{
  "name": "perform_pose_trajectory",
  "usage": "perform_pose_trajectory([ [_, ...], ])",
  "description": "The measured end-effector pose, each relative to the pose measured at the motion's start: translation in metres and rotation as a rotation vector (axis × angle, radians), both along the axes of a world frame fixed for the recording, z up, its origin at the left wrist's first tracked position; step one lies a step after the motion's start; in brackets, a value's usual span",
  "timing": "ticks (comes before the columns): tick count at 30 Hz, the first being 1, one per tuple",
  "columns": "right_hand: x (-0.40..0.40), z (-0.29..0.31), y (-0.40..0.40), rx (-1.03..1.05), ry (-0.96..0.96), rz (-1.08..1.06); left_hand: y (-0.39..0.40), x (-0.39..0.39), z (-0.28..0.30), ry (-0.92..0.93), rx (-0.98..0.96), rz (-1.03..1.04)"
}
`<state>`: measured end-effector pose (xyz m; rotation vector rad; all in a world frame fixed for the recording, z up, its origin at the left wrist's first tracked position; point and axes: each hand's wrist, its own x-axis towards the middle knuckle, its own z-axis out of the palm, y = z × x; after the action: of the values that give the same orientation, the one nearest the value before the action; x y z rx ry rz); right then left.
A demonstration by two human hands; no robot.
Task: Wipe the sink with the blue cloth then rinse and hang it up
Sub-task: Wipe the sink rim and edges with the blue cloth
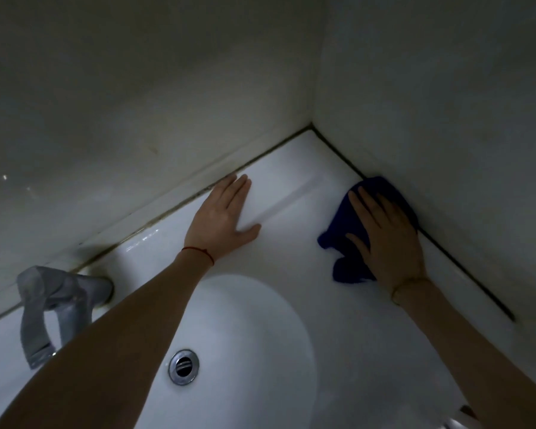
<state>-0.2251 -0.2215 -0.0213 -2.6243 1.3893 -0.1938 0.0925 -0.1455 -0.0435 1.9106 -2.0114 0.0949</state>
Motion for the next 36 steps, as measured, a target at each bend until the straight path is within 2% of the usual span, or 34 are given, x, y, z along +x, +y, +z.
perform_pose_trajectory([
  [6,0.074,0.002,-0.046,0.028,0.010,0.022,0.001,0.001,0.001,-0.014,0.022,-0.001],
  [16,-0.023,-0.002,0.023,-0.034,0.019,-0.036,0.000,0.000,0.000,-0.021,0.019,0.002],
  [24,0.050,0.000,-0.028,0.017,0.033,0.003,0.001,0.001,0.001,-0.031,0.022,0.001],
  [27,0.026,0.003,-0.013,0.029,0.004,0.012,0.001,0.002,0.000,-0.025,0.019,0.001],
  [33,-0.082,0.008,0.068,0.029,0.059,-0.099,0.001,0.003,-0.001,-0.018,0.008,-0.003],
  [36,-0.095,0.009,0.076,0.031,0.058,-0.119,0.000,0.003,-0.003,-0.023,0.012,-0.007],
])
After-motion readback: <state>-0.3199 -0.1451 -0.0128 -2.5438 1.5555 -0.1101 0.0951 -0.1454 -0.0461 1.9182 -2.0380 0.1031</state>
